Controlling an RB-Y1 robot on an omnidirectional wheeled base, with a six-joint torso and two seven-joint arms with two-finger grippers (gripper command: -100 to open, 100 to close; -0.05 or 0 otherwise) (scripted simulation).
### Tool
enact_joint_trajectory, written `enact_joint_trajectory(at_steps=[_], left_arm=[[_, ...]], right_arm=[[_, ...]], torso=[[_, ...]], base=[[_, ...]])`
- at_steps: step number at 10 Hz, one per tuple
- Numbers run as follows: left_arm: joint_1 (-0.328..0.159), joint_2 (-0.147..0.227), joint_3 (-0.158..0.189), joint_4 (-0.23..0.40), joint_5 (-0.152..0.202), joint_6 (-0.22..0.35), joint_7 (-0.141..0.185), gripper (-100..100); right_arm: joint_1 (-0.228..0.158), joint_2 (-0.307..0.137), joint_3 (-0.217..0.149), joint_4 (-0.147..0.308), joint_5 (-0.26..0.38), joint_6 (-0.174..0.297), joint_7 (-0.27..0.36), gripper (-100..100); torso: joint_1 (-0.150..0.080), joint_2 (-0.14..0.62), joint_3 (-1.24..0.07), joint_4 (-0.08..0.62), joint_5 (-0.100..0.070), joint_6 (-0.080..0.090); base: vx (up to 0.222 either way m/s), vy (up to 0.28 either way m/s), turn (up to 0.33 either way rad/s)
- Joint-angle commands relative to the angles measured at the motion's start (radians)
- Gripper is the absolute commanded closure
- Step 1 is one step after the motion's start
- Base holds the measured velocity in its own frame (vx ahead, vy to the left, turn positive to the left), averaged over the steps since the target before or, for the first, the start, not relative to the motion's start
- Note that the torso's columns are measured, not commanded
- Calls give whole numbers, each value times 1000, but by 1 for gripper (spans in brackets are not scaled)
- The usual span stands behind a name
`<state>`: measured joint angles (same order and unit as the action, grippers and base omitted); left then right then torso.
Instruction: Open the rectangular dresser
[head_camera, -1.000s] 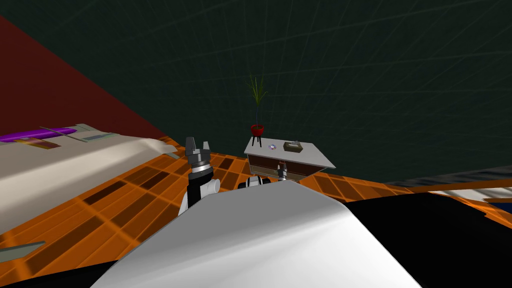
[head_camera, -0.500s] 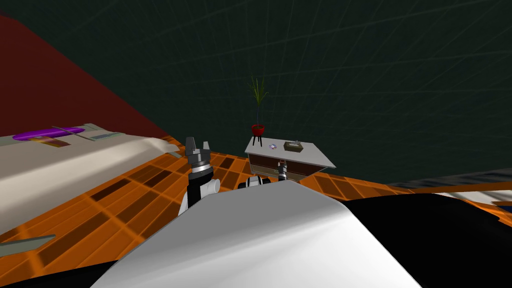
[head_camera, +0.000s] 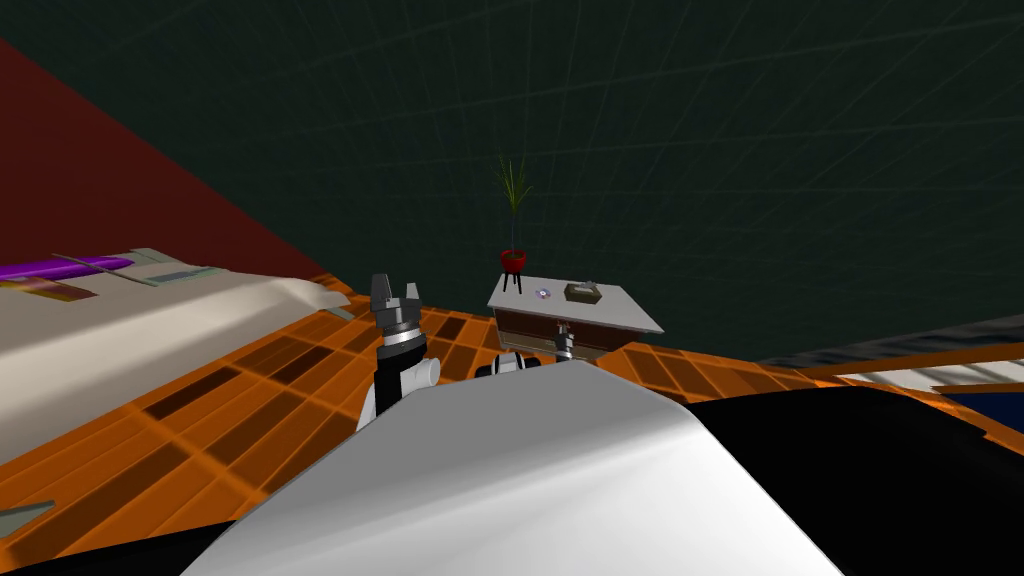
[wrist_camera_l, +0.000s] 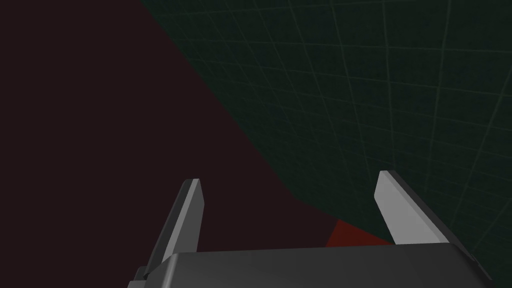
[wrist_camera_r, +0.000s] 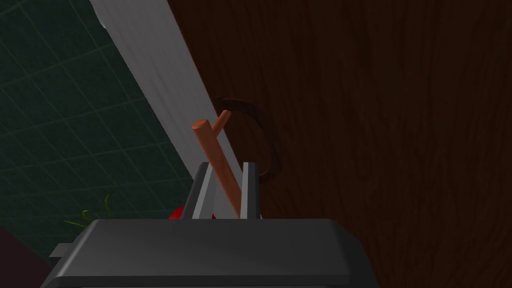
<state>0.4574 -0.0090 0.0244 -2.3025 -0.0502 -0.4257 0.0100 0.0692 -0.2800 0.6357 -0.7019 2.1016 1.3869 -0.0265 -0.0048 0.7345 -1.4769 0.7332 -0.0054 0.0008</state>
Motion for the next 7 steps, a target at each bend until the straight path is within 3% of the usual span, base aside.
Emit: enact_joint_trajectory(at_steps=[1,4,7], left_arm=[[0,0,0,0,0,0,0,0],[0,0,0,0,0,0,0,0],[0,0,0,0,0,0,0,0]], right_arm=[[6,-15,38,-57,16,-60,24,100],[9,-27,60,-97,26,-94,41,100],[24,-34,60,-123,30,-89,49,100]], torso=[[1,4,2,1,1,1],[-1,-2,-1,0,0,-2],[4,2,1,1,2,-1]], base=[[-95,69,-334],[-86,37,-150],[-94,28,-30]])
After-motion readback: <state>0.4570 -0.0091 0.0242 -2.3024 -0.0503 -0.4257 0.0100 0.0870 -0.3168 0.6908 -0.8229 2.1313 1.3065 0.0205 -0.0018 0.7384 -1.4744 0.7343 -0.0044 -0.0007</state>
